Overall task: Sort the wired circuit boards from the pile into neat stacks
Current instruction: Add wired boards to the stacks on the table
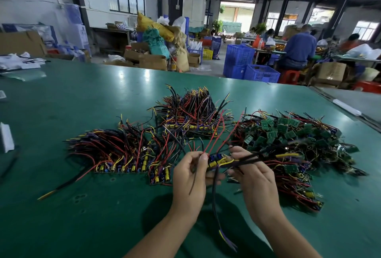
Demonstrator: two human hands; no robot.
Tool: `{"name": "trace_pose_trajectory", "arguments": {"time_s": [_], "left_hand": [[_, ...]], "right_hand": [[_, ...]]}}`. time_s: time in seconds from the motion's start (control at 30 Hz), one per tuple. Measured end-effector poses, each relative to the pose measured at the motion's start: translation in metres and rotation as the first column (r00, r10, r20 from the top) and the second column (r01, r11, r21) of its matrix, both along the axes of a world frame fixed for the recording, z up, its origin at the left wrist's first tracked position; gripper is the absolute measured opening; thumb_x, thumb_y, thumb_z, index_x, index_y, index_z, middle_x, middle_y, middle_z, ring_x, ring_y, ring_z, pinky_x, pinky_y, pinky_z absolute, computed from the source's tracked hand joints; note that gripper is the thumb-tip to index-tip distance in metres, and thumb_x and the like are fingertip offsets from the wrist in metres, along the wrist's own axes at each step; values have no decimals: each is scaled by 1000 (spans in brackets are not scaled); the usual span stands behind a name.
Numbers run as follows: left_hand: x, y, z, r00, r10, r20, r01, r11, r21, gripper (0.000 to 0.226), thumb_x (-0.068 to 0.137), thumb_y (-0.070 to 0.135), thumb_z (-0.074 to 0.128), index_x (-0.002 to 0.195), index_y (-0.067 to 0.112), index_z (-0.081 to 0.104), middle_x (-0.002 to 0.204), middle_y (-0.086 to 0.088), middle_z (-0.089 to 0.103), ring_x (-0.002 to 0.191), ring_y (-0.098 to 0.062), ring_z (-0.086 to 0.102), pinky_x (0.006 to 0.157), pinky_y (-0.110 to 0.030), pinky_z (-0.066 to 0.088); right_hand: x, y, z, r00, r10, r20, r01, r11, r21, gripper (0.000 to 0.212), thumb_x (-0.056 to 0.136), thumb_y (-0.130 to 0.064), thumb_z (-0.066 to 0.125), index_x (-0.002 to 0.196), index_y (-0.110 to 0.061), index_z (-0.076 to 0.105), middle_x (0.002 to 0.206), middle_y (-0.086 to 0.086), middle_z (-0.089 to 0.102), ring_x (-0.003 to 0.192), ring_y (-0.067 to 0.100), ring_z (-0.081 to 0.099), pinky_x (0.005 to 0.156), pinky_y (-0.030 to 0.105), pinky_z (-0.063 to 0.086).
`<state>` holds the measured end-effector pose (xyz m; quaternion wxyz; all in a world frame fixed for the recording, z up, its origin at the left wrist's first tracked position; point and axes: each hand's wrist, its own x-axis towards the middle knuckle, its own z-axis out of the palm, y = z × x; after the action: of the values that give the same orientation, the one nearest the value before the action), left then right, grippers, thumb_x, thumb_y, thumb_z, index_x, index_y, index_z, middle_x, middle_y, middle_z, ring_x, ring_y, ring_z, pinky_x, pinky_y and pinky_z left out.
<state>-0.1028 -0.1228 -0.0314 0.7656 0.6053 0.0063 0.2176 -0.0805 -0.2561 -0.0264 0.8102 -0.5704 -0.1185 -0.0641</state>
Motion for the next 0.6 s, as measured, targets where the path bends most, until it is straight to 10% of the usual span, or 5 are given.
{"name": "trace_pose_trajectory", "arguments": {"time_s": [0.23, 0.37, 0.47, 0.6], "left_hand": [[0, 2, 4, 999, -43, -1, 43, 993, -113, 13, 98, 18, 53, 93, 12, 63, 77, -5, 62, 60, -26, 70, 49, -25, 51], [3, 4, 3, 999, 34, 16, -34, 999, -10, 15, 97, 27, 55, 88, 29, 67, 78, 3, 66, 71, -33, 70, 60, -42, 56], [4, 5, 2, 994, 95, 62, -98, 994, 50, 13, 92, 39, 57, 92, 31, 67, 86, -6, 68, 82, -38, 67, 74, -62, 52], [2, 6, 3, 986, 137, 93, -143, 987, 72, 11, 93, 32, 58, 88, 33, 68, 82, 0, 69, 81, -33, 68, 73, -57, 54]], "right_hand": [[-2, -1, -4, 998, 64, -27, -63, 998, 28, 16, 68, -22, 68, 80, -16, 77, 75, 7, 66, 73, 18, 60, 68, 32, 49], [-4, -1, 1, 996, 63, 58, -63, 998, -2, 7, 71, -9, 70, 73, -11, 76, 79, 9, 69, 74, 23, 58, 70, 34, 44], [-1, -6, 3, 989, 136, 50, -137, 990, 14, 42, 84, 15, 50, 63, -11, 76, 76, 9, 67, 62, 15, 63, 58, 21, 50], [-4, 4, 2, 969, 236, -75, -221, 961, 166, 21, 63, 3, 67, 81, -8, 69, 73, 17, 67, 57, 23, 62, 52, 25, 51]]}}
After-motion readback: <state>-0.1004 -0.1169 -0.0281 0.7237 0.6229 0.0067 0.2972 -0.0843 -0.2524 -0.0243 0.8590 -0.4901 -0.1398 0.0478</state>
